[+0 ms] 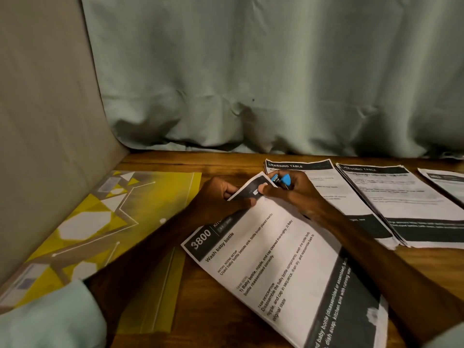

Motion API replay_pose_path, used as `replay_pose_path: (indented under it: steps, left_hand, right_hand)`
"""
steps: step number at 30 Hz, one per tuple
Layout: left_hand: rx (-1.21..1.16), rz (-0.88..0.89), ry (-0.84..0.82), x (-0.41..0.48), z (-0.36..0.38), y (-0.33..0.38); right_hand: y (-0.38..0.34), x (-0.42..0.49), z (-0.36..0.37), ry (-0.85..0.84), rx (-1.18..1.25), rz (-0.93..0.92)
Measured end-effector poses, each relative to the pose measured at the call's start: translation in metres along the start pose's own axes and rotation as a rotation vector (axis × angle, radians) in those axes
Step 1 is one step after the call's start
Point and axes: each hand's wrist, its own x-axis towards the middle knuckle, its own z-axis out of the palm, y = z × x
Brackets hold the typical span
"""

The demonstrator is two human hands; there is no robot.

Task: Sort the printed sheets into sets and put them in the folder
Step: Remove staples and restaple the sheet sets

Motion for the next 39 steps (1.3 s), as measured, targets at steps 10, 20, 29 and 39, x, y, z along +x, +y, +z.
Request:
replay_pose_path:
  steps: [10, 20, 29, 39]
  left_hand:
    - [0.033, 0.044, -0.054, 0.002, -0.001, 0.000]
    - [-0.239, -0.181, -0.229, -0.005, -0.038, 0.007]
    - [-0.484, -0.262, -0.068, -0.007, -0.079, -0.015]
    - [-0.470, -0.275, -0.253, -0.006, -0.080, -0.018]
  right_hand:
    - [-0.018, -0.006, -0.001, 0.001, -0.027, -0.082]
    - [-0.020, -0.001, -0.003, 0.285, 0.190, 0.016]
    - [-0.024, 0.004, -0.010, 0.516, 0.501, 0.141]
    - [-0.024, 0.009, 0.001, 0.691, 0.511, 0.161]
